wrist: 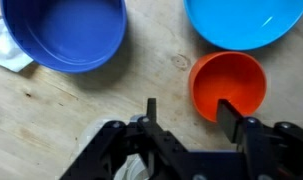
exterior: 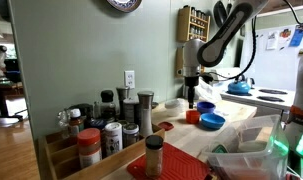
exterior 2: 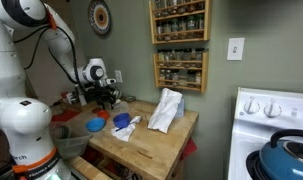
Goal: Pour some water from the blue bowl into the orange bowl then pour some water from the orange bowl into the blue cup
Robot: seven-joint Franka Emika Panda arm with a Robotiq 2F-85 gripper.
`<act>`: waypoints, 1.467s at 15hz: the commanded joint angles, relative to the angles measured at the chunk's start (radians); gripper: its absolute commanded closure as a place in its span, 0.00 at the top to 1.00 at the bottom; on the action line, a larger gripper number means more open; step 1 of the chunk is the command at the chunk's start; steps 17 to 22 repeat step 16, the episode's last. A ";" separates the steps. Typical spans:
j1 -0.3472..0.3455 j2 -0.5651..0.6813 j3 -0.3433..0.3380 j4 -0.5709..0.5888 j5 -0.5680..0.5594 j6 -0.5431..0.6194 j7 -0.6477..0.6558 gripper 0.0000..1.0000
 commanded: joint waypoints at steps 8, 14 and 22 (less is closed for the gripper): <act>-0.054 -0.267 -0.066 0.159 0.123 -0.593 0.040 1.00; -0.061 -0.294 -0.072 0.210 0.110 -0.639 0.050 1.00; -0.060 -0.292 -0.072 0.211 0.110 -0.639 0.050 1.00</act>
